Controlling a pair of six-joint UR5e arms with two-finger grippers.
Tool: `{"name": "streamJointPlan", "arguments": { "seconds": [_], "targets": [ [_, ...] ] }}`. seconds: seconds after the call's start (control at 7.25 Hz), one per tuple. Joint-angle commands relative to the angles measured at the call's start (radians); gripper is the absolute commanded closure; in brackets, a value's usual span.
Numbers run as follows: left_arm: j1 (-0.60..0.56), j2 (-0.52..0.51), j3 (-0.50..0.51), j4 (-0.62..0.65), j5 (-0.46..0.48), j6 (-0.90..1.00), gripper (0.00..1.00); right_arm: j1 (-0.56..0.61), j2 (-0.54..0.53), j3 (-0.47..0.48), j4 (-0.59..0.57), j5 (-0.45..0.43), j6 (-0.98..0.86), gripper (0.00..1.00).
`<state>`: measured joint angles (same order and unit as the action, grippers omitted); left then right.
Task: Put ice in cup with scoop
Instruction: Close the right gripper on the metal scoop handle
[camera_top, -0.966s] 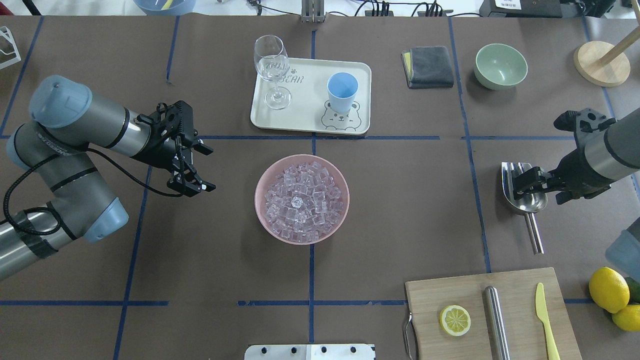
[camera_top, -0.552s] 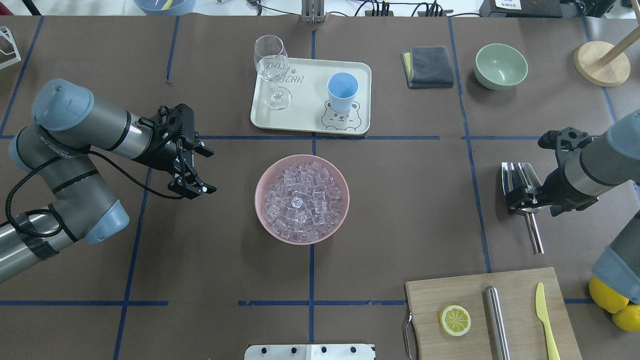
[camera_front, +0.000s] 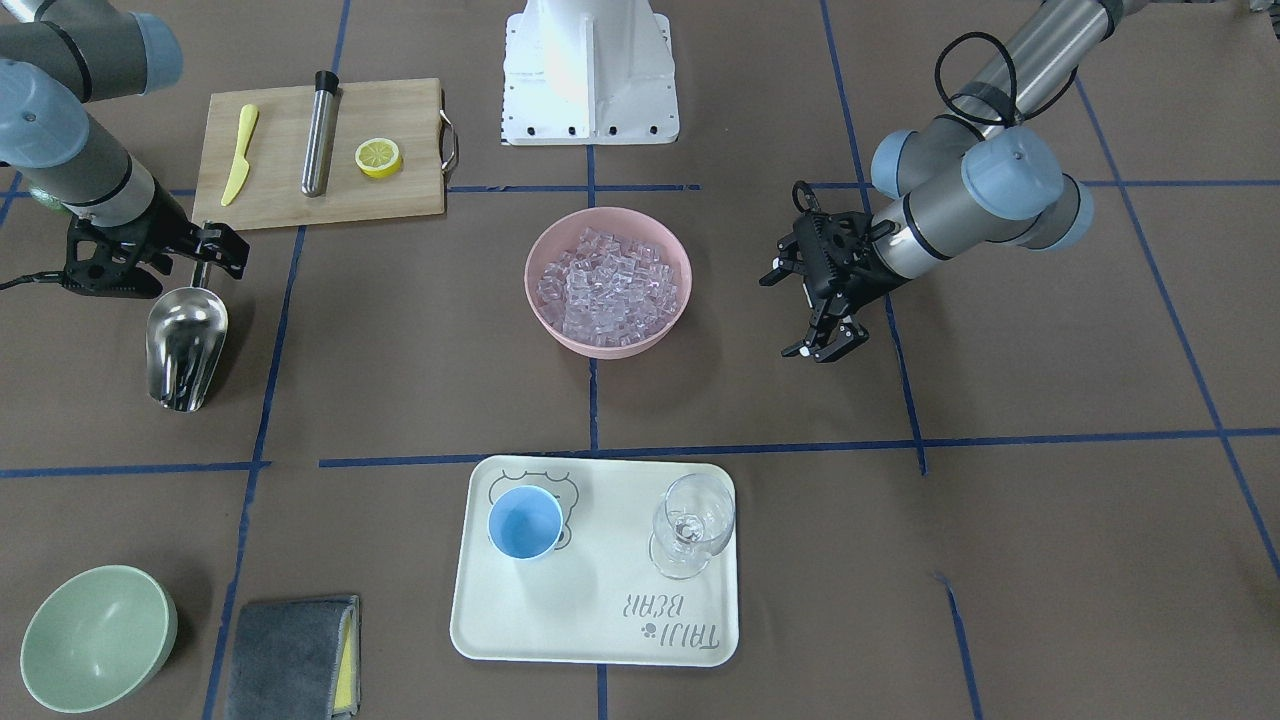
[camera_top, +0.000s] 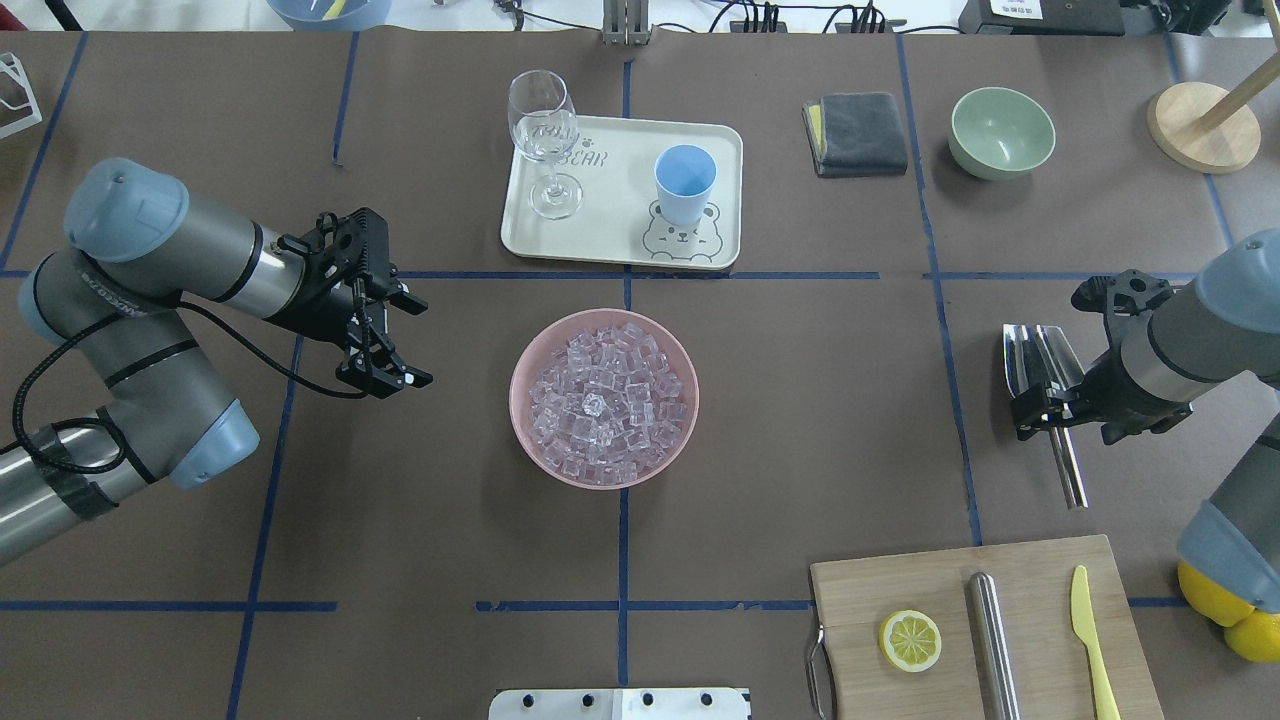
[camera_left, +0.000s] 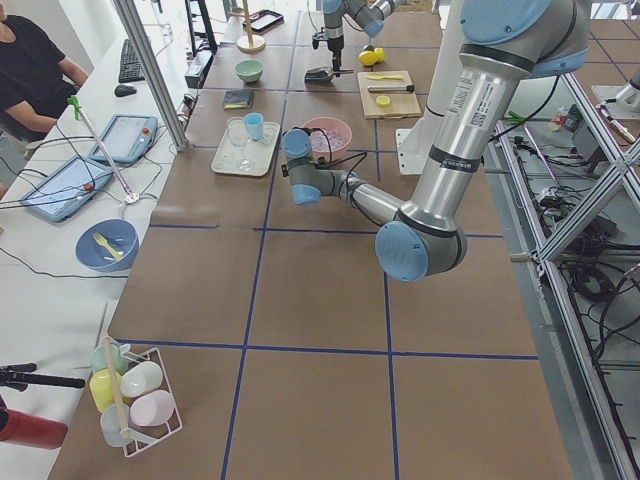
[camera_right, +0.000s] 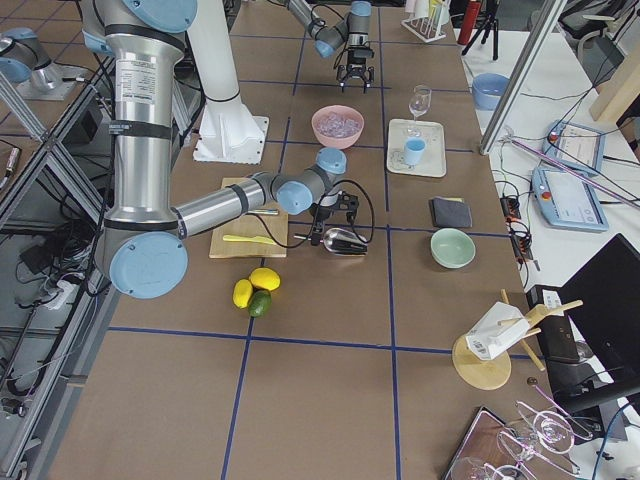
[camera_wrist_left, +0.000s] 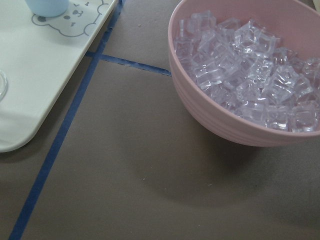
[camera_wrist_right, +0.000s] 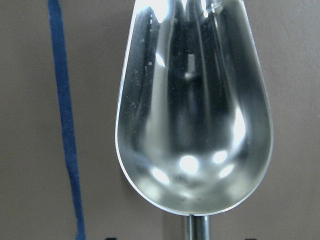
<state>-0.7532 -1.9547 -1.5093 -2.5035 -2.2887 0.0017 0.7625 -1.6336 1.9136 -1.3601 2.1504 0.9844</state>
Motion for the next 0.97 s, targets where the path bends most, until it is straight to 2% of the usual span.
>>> {"name": "streamJointPlan", "arguments": {
  "seconds": [0.0,0.83],
  "targets": [
    [0.000,0.000,0.000,0.000,0.000,0.000,0.00,-0.005,0.000,-0.005,-0.001,0.003,0.000,0.33],
    [0.000,-0.003,-0.006,0.002,0.000,-0.003,0.00,-0.023,-0.012,-0.008,-0.002,0.008,-0.003,0.34]
  ]
}}
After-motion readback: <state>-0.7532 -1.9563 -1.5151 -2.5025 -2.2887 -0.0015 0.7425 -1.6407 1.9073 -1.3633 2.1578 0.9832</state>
